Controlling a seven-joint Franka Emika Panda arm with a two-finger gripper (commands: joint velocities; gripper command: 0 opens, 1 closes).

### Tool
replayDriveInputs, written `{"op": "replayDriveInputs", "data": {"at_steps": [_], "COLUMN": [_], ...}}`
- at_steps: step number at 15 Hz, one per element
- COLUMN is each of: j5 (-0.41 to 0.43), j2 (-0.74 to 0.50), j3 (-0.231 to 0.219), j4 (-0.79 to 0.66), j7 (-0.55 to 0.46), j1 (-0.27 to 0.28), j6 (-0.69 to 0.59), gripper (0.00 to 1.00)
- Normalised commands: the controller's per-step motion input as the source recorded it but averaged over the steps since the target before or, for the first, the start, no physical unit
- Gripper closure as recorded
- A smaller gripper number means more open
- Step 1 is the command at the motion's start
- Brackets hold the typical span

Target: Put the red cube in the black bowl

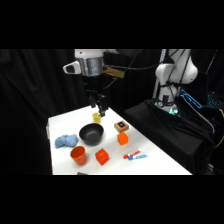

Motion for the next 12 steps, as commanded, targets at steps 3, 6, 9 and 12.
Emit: {"op": "replayDriveInputs", "data": {"at_steps": [3, 6, 9, 12], "j5": [0.001, 0.023, 0.05, 0.075], "j2": [0.06, 0.15, 0.19, 0.21], "j3": [0.03, 0.045, 0.034, 0.026], "j4": [0.07, 0.13, 0.12, 0.08], "j7": [0.01, 0.01, 0.0, -0.02], "j1": [-0.003, 0.018, 0.022, 0.02], "j6": [0.06, 0.19, 0.27, 0.28], "gripper": [0.0, 0.0, 0.0, 0.0]}}
